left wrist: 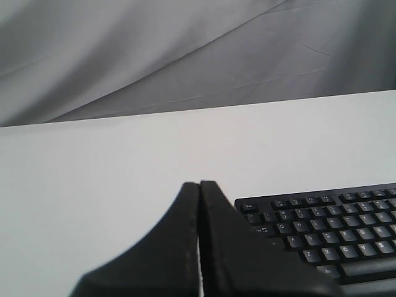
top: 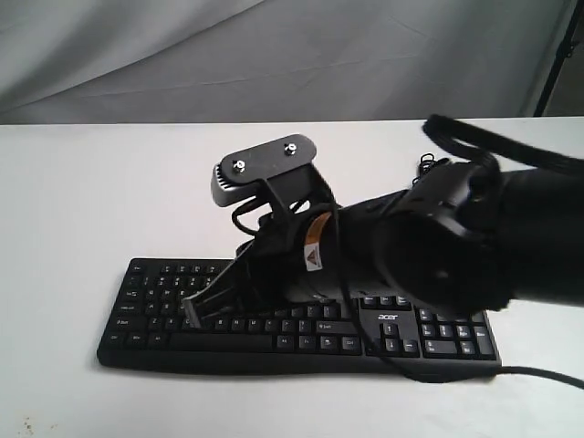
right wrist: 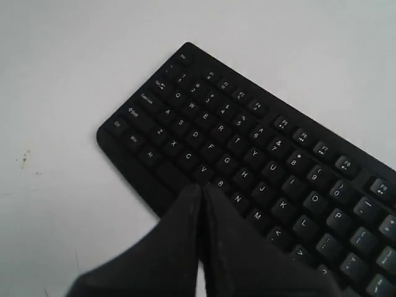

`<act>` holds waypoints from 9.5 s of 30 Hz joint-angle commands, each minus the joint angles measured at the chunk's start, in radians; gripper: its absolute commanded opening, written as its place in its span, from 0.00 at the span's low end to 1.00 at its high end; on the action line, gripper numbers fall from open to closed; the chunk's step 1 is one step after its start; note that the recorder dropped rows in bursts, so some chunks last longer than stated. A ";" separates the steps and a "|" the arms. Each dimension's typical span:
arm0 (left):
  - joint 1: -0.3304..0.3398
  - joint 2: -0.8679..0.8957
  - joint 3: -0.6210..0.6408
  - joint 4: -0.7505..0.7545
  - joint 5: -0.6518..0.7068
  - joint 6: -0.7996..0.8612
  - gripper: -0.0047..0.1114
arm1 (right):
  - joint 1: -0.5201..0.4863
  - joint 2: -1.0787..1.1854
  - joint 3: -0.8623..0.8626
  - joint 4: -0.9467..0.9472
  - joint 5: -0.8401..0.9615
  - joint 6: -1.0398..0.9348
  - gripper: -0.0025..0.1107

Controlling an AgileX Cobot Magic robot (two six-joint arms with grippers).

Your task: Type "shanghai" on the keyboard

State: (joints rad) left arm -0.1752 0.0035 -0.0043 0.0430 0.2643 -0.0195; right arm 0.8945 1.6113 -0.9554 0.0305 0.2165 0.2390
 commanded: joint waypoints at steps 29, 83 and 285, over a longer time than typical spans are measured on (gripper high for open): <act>-0.004 -0.003 0.004 0.001 -0.003 -0.003 0.04 | 0.046 0.490 -0.507 0.058 0.117 -0.553 0.02; -0.004 -0.003 0.004 0.001 -0.003 -0.003 0.04 | 0.032 0.594 -0.507 0.095 0.086 -0.548 0.02; -0.004 -0.003 0.004 0.001 -0.003 -0.003 0.04 | -0.036 0.305 -0.079 0.077 -0.156 -0.420 0.02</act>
State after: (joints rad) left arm -0.1752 0.0035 -0.0043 0.0430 0.2643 -0.0195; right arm 0.8672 1.9440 -1.0296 0.1107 0.0762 -0.1692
